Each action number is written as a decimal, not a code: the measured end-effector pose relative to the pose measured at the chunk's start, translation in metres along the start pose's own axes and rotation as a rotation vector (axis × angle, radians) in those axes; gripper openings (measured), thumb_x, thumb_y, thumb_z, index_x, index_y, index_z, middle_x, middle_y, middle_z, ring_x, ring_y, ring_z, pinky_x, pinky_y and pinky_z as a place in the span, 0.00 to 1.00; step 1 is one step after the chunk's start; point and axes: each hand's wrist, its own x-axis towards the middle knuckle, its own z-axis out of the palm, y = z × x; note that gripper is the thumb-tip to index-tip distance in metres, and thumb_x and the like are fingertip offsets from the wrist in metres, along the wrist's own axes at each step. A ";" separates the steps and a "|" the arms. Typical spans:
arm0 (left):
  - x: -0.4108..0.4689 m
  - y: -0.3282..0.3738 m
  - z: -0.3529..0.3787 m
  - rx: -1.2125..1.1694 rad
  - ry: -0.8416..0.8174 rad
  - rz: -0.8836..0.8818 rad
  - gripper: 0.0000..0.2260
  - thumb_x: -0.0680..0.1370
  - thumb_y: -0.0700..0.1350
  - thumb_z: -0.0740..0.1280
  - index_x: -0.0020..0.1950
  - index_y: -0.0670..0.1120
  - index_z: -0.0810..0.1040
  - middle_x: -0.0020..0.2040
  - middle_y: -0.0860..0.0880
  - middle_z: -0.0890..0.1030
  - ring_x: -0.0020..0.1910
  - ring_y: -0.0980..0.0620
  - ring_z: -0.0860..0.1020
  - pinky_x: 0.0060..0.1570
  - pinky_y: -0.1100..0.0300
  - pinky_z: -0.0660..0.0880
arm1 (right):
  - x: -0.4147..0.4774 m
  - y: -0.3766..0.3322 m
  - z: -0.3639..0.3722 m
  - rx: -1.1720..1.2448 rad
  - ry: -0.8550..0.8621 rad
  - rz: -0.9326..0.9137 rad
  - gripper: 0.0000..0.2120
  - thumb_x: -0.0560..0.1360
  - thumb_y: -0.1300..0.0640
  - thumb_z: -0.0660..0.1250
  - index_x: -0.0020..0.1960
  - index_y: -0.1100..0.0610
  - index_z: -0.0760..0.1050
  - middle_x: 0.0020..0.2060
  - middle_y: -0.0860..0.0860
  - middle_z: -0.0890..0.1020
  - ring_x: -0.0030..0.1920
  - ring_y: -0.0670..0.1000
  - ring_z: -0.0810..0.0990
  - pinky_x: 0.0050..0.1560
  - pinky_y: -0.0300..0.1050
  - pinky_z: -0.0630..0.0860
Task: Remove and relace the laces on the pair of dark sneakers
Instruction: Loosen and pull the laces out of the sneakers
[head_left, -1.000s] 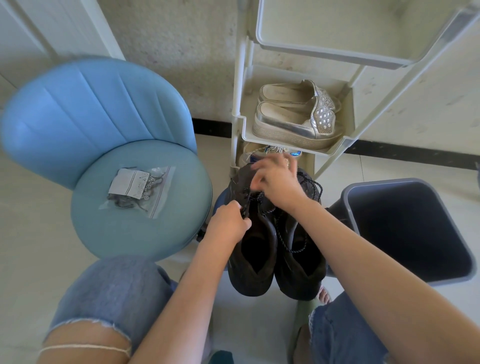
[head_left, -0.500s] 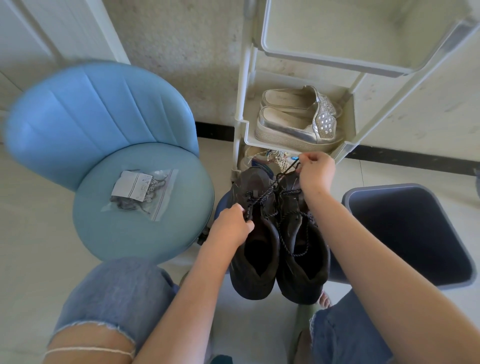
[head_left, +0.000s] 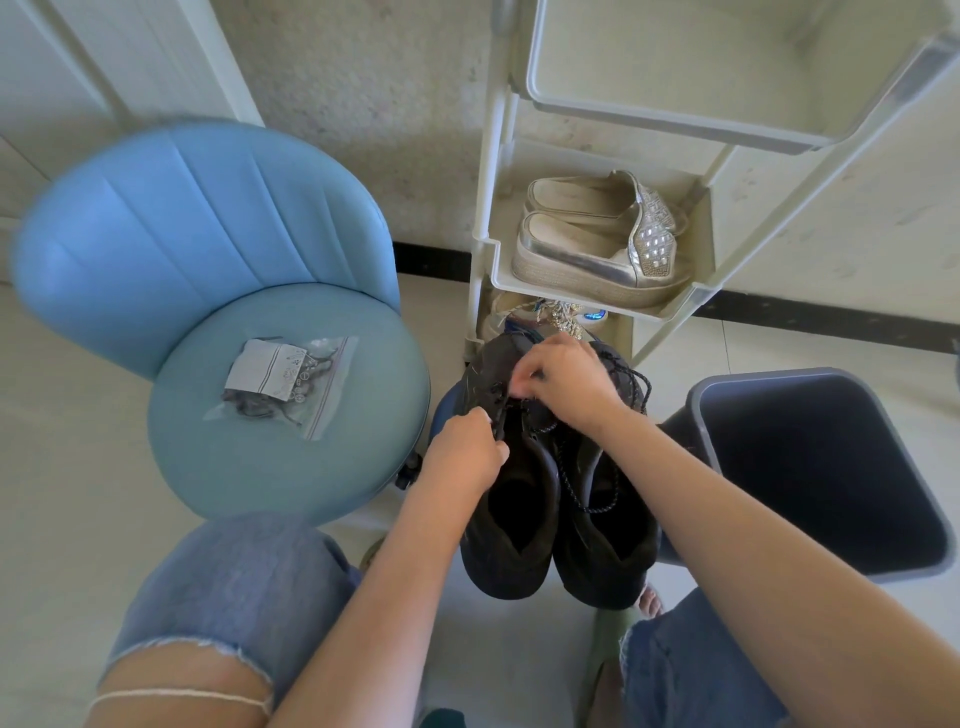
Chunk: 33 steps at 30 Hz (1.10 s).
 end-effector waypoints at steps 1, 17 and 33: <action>-0.001 0.000 0.000 0.008 -0.004 0.004 0.17 0.80 0.45 0.60 0.68 0.42 0.68 0.62 0.42 0.74 0.58 0.44 0.75 0.51 0.56 0.70 | 0.001 -0.002 -0.008 0.164 0.132 0.114 0.05 0.76 0.56 0.68 0.47 0.49 0.82 0.50 0.47 0.82 0.54 0.47 0.76 0.61 0.44 0.69; 0.045 0.008 -0.002 0.117 0.199 0.255 0.10 0.77 0.43 0.67 0.58 0.48 0.80 0.57 0.45 0.75 0.56 0.45 0.75 0.54 0.54 0.72 | -0.013 -0.004 -0.032 -0.005 -0.144 0.230 0.10 0.78 0.59 0.62 0.50 0.62 0.80 0.46 0.56 0.84 0.42 0.53 0.82 0.42 0.44 0.79; 0.056 -0.006 0.010 -0.872 0.162 -0.099 0.06 0.80 0.37 0.61 0.46 0.42 0.76 0.43 0.46 0.81 0.40 0.52 0.75 0.54 0.54 0.72 | -0.014 -0.002 -0.013 0.060 -0.387 0.260 0.09 0.72 0.55 0.69 0.40 0.59 0.72 0.33 0.56 0.75 0.36 0.52 0.73 0.39 0.42 0.70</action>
